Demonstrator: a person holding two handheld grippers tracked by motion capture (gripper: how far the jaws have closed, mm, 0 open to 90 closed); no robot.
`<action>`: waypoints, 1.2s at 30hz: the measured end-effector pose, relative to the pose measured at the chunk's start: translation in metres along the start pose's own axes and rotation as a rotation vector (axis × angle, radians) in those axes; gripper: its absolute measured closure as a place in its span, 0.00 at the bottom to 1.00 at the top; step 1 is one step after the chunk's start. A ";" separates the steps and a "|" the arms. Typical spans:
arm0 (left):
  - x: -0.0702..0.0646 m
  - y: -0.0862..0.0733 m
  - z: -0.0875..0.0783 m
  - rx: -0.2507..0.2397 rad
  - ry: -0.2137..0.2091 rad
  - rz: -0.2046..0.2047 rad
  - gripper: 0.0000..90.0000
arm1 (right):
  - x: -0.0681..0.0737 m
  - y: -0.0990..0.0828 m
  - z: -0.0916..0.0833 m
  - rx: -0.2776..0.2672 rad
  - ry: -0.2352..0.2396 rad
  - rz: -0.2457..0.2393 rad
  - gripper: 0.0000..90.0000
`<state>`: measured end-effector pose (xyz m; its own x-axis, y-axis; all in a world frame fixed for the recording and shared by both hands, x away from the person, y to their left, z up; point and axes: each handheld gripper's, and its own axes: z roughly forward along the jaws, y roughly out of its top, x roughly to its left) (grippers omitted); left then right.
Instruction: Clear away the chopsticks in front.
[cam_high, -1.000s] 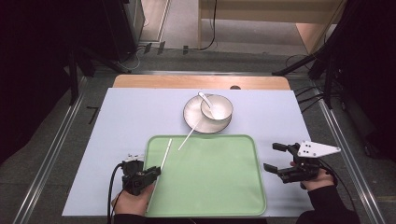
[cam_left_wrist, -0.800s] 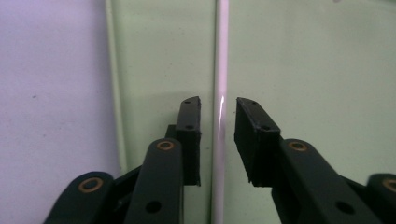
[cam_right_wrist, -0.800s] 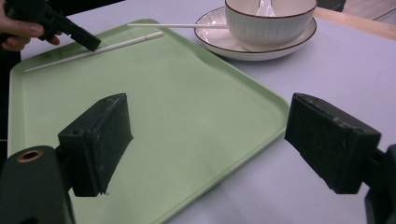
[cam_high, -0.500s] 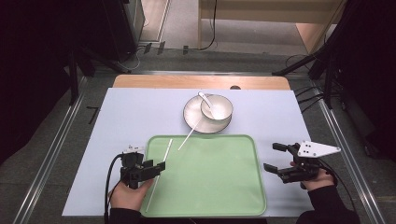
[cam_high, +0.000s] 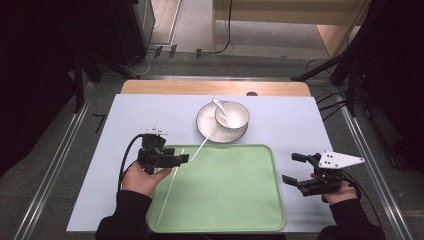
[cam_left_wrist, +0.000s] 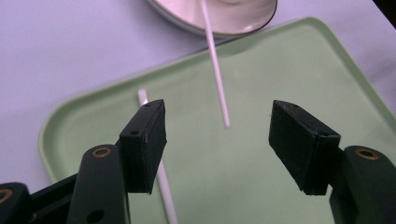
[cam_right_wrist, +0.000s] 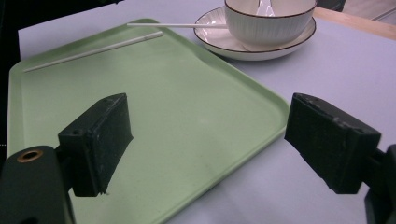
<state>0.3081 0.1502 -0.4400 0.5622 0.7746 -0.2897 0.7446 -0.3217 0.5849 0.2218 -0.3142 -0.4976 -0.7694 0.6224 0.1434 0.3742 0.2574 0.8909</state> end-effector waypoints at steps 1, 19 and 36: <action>-0.001 0.005 0.002 0.002 -0.002 0.012 0.41 | 0.000 0.000 0.000 0.000 0.000 -0.001 0.16; 0.004 0.071 0.070 0.072 -0.026 0.139 0.46 | 0.000 -0.001 -0.002 -0.010 0.003 0.001 0.17; 0.006 0.094 0.130 0.171 0.009 0.131 0.62 | 0.003 -0.005 -0.012 -0.022 -0.014 0.008 0.17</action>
<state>0.4285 0.0540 -0.4856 0.6553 0.7248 -0.2127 0.7162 -0.5067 0.4799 0.2115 -0.3229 -0.4969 -0.7590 0.6349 0.1440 0.3682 0.2362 0.8992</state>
